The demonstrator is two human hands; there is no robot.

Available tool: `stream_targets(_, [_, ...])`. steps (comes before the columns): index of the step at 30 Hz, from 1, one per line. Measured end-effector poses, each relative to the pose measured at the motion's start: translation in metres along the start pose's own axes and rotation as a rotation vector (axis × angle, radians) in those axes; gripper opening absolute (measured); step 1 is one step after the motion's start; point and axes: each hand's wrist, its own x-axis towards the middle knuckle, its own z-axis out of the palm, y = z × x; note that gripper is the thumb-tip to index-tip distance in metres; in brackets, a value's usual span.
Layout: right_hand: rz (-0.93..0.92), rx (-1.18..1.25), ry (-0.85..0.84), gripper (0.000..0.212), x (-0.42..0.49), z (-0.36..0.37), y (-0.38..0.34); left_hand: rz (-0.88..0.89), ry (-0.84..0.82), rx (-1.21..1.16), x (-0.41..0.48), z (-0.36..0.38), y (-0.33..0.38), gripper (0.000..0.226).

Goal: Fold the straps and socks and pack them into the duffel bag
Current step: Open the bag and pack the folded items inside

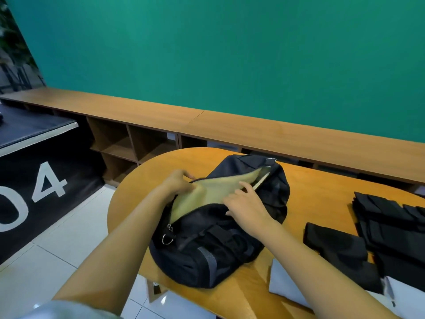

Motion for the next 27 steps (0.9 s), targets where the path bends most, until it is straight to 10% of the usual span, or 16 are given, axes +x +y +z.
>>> stream_targets(5, [0.052,0.108,0.195,0.026,-0.084,0.005,0.006,0.201,0.36,0.158,0.0,-0.016,-0.01,0.015])
stream_targets(10, [0.196,0.123,0.171,0.025,-0.128,0.012,-0.005,0.301,0.164,0.971,-0.014,0.022,0.017,0.023])
stream_targets(15, [0.247,0.173,0.163,0.019,-0.135,0.01,-0.017,0.008,-0.002,1.259,-0.01,0.062,0.01,0.105])
stream_targets(24, [0.262,0.111,0.199,0.011,-0.15,0.014,-0.013,0.176,0.064,0.896,0.009,0.056,-0.022,0.041])
stream_targets(27, [0.316,0.059,0.259,0.019,-0.149,0.015,-0.006,0.204,0.211,0.341,0.016,0.036,-0.008,0.047])
